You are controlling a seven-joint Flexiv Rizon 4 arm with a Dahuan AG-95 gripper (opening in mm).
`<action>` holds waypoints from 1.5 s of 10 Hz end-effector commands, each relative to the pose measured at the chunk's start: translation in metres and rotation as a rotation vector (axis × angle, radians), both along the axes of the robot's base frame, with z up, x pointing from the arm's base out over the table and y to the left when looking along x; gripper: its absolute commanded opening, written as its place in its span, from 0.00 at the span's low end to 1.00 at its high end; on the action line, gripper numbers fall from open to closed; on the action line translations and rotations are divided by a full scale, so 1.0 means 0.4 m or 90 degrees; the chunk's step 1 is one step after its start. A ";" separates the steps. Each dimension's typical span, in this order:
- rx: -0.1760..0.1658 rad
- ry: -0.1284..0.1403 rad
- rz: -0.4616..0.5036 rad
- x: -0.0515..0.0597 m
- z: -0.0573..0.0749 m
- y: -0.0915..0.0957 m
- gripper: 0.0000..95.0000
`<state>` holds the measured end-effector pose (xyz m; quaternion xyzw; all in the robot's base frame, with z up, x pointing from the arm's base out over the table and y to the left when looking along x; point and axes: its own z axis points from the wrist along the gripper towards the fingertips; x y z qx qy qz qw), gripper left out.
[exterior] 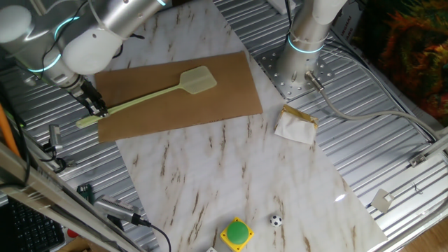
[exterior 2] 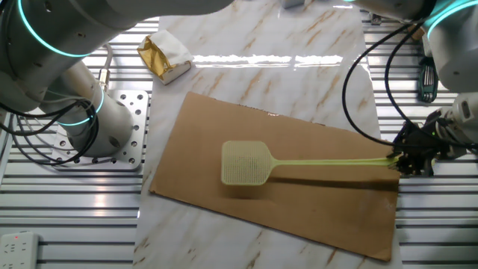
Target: Swat with a flyswatter
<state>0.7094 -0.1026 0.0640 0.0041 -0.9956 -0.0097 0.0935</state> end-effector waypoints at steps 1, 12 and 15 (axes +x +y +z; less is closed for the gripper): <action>-0.001 -0.002 -0.002 -0.009 -0.004 0.008 0.00; 0.000 -0.002 0.003 -0.030 -0.015 -0.002 0.00; 0.000 -0.003 0.003 -0.028 -0.015 -0.001 0.00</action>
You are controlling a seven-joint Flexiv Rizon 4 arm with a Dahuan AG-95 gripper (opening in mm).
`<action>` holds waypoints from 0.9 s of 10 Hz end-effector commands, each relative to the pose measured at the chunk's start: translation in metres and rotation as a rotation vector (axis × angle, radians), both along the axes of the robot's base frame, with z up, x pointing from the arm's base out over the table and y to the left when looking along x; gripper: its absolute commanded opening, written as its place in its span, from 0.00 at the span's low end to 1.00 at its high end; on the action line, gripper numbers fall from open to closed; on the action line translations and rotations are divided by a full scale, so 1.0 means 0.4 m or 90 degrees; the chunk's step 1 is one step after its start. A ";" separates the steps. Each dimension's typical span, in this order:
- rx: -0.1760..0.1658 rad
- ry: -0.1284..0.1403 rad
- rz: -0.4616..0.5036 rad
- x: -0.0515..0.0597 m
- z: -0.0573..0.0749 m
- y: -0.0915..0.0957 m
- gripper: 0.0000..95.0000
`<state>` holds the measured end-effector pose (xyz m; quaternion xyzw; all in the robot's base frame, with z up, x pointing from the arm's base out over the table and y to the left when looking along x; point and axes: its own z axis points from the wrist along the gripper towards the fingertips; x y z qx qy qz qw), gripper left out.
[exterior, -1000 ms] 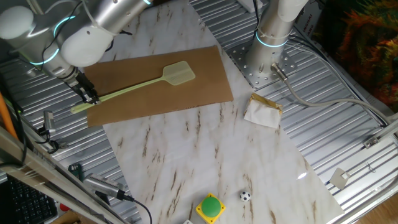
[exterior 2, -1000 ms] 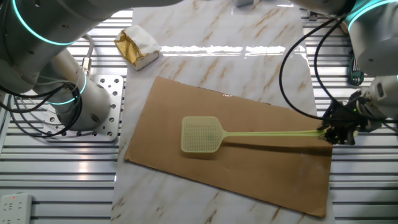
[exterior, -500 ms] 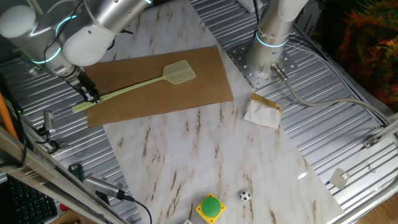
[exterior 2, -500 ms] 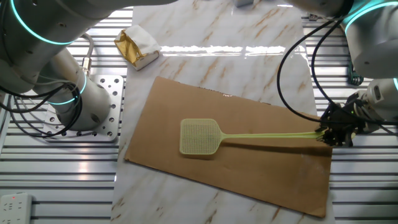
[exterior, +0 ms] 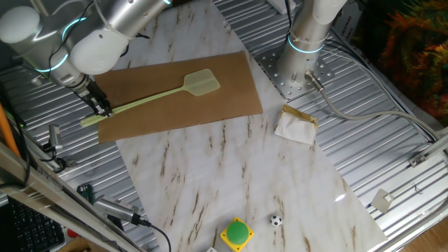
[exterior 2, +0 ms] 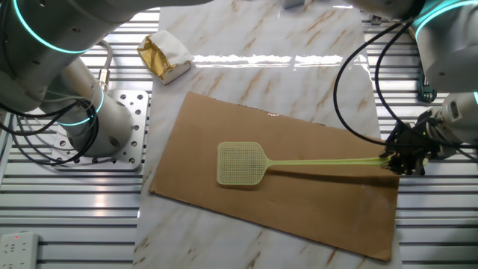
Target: Swat with a flyswatter
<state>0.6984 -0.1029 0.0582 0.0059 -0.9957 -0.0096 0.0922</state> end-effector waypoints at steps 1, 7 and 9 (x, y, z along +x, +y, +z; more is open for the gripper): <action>0.000 -0.001 0.000 0.000 0.000 0.000 0.00; 0.003 -0.002 0.016 -0.001 0.000 0.000 0.00; 0.008 -0.004 0.027 -0.001 -0.001 -0.001 0.60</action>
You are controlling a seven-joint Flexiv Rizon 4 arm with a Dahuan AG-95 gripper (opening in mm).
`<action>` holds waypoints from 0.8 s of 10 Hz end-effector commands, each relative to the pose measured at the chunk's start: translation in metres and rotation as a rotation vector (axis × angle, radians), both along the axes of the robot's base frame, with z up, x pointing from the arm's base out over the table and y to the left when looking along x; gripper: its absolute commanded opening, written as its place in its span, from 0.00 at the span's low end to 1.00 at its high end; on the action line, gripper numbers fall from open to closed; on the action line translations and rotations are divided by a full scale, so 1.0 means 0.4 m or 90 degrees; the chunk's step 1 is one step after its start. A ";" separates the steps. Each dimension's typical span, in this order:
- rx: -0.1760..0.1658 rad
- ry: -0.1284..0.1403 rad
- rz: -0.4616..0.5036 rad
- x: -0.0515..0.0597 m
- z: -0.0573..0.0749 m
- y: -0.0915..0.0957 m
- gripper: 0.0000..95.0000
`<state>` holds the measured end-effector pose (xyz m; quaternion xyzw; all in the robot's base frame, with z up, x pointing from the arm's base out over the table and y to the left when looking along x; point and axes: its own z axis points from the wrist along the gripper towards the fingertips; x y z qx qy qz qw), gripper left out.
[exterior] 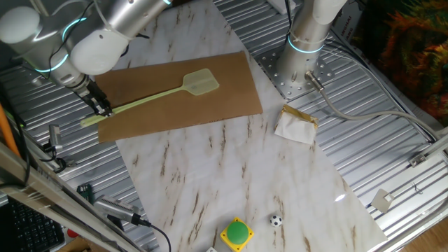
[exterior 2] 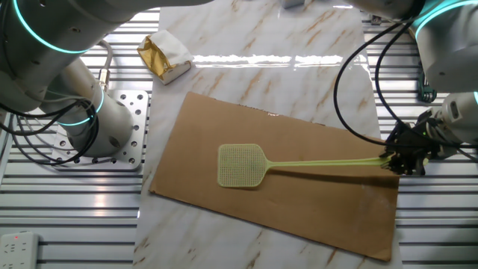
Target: Swat with a flyswatter
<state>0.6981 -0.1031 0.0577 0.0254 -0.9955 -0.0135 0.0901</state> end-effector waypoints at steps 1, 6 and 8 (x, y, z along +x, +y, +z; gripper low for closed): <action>0.002 -0.001 0.003 0.000 0.001 0.000 0.80; 0.004 -0.003 0.003 0.000 0.000 0.000 0.60; 0.003 -0.004 0.000 0.000 0.000 0.000 0.60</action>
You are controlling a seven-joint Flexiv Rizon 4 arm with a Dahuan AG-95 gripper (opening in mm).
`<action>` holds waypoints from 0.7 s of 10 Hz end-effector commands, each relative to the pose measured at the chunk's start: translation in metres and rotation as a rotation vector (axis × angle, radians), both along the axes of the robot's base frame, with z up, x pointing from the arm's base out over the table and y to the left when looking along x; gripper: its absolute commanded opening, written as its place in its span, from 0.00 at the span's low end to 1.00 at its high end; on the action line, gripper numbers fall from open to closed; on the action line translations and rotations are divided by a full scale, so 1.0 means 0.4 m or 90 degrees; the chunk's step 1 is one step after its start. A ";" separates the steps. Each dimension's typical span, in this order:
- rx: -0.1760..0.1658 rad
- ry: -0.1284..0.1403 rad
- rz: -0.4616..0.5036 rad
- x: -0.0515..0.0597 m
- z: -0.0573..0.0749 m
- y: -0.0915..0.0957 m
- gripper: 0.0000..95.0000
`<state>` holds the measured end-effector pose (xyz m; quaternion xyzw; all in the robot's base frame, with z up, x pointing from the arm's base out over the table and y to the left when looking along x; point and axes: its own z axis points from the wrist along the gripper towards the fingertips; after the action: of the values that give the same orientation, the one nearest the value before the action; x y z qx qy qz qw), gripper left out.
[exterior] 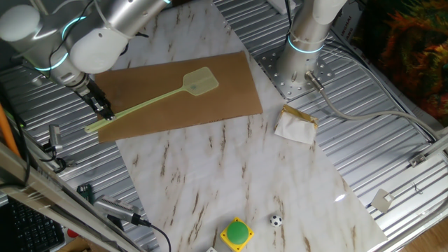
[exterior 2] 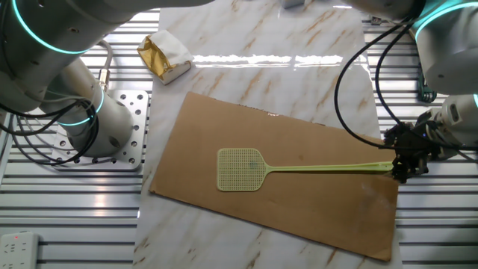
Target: Swat with a flyswatter
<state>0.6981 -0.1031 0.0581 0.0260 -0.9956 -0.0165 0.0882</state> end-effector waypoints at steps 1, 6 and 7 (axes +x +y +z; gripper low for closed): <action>-0.006 -0.021 -0.013 -0.002 -0.001 -0.001 0.60; -0.022 -0.163 -0.037 -0.119 -0.014 -0.034 0.60; -0.019 -0.162 -0.035 -0.120 -0.012 -0.035 0.60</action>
<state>0.6469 -0.1150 0.0573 -0.0033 -0.9993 0.0076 -0.0353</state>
